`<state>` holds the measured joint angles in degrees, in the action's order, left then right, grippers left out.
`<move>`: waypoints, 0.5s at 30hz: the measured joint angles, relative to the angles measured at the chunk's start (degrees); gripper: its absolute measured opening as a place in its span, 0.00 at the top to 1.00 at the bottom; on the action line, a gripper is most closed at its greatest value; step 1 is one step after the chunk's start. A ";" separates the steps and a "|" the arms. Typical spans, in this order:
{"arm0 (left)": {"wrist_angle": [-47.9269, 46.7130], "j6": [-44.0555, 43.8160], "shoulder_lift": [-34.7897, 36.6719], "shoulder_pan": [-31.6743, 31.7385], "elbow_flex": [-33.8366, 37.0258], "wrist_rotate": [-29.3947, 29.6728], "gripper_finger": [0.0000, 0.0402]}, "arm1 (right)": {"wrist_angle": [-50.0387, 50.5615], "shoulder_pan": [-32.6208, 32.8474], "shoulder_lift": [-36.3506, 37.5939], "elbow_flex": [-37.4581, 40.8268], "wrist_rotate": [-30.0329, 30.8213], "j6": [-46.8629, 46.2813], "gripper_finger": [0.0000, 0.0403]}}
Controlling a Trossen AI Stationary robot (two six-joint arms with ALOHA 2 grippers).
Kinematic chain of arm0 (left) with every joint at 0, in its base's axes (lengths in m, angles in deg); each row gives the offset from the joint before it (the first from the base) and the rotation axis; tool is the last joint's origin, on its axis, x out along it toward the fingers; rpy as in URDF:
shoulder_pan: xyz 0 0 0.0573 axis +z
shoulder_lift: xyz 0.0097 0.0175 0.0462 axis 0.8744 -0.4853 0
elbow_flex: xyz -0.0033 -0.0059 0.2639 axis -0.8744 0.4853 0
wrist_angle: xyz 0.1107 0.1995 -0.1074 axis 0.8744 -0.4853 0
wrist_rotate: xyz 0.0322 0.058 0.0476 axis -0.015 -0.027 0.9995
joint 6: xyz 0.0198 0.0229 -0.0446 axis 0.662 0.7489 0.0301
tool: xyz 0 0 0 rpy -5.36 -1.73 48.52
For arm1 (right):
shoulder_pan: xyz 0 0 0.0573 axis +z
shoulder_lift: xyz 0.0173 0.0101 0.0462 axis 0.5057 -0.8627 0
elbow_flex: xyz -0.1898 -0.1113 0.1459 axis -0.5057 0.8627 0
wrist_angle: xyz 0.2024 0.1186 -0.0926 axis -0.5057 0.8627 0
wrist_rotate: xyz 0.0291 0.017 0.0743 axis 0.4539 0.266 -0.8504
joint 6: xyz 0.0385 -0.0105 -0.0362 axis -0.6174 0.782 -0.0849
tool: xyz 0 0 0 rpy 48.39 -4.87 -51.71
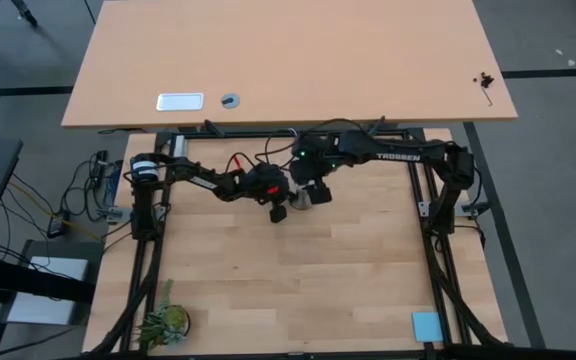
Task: Screw lightbulb
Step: Insert the white lightbulb into the gold lamp
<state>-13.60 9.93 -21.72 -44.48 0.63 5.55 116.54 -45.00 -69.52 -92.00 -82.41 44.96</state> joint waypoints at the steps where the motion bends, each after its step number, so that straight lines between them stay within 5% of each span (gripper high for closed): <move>1: 0.00 0.00 0.00 0.00 0.00 -0.02 1.00 | 0.51 -0.52 -0.16 0.04 -0.21 0.07 0.28; 10: 0.05 0.00 0.00 0.00 -0.02 -0.04 1.00 | 0.28 -1.23 -1.67 0.20 -1.94 -1.24 0.35; 15: -0.02 0.00 0.00 0.02 -0.02 -0.05 1.00 | 0.42 -1.07 -1.67 0.28 1.75 -18.10 0.44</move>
<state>-13.63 9.93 -21.72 -44.46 0.61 5.49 116.96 -46.08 -71.19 -91.72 -80.66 26.86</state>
